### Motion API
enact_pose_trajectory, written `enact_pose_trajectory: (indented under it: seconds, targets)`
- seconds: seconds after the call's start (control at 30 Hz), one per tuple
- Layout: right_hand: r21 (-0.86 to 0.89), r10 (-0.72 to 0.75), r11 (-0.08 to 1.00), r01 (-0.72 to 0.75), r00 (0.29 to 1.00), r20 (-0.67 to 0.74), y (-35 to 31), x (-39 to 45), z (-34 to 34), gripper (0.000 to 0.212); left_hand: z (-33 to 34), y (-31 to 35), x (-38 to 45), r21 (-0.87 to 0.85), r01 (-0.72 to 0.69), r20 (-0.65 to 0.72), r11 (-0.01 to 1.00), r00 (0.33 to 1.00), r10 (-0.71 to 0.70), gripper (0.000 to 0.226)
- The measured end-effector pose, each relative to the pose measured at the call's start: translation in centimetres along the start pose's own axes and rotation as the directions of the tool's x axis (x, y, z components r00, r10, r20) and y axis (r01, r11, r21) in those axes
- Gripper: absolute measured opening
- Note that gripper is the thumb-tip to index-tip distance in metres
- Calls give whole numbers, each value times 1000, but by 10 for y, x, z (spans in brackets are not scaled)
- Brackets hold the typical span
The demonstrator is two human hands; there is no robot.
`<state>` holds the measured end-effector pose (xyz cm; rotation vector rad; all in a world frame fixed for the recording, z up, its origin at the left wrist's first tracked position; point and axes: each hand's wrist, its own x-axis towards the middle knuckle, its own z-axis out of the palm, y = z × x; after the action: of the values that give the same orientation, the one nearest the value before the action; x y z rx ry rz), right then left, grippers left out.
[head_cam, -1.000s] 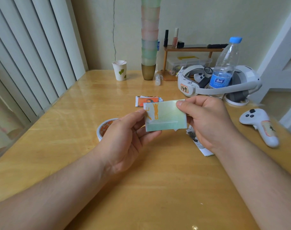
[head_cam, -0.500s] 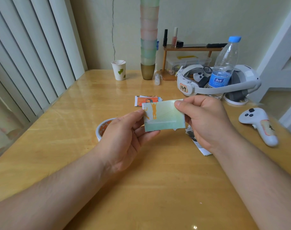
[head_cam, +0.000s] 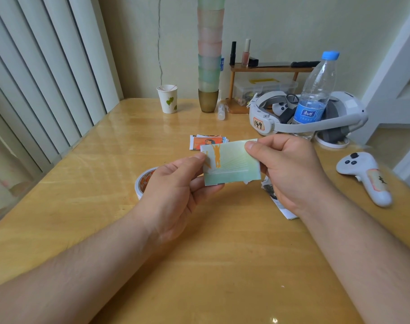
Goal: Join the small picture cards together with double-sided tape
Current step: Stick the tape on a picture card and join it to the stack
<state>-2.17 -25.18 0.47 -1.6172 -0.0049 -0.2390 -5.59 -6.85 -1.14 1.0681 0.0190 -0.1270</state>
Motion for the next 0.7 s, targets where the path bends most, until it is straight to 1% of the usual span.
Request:
enact_pose_trajectory:
  seconds: [0.07, 0.1, 0.27, 0.47, 0.7]
  targets:
    - [2, -2, 1000, 2, 1000, -1, 0, 0, 0, 17, -1, -1, 1, 19, -8, 1, 1000, 1000, 8, 24]
    - [3, -2, 1000, 2, 1000, 0, 0, 0, -1, 17, -2, -2, 1, 25, -11, 7, 1000, 1000, 11, 22]
    - [7, -12, 1000, 12, 1000, 19, 0, -1, 0, 18, -4, -2, 1, 34, -20, 25, 999, 1000, 19, 25]
    - [33, -10, 999, 9, 1000, 27, 0, 0, -1, 9, -6, 0, 3, 49, -47, 15, 998, 999, 46, 26]
    - [83, -15, 996, 15, 1000, -4, 0, 0, 0, 13, -6, -1, 4, 66, -105, -5, 992, 994, 105, 26]
